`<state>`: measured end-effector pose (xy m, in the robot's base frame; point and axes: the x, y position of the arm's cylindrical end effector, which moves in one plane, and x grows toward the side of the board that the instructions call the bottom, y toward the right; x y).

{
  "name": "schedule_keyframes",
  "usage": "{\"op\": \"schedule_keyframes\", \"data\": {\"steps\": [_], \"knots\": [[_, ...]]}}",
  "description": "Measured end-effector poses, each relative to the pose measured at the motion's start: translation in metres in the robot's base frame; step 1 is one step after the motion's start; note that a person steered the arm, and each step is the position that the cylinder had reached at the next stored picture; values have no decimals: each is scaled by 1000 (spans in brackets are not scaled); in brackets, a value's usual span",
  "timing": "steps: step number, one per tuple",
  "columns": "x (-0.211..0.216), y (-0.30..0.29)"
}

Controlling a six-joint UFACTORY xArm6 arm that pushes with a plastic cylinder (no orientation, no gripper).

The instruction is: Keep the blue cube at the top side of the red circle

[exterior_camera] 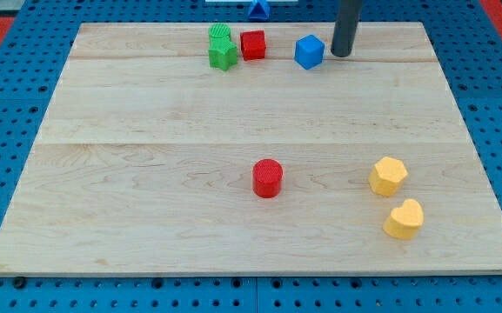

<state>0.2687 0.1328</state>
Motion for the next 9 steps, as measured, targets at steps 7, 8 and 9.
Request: {"op": "schedule_keyframes", "data": {"steps": [7,8,9], "knots": [[68,-98],[45,-114],[47,-146]]}}
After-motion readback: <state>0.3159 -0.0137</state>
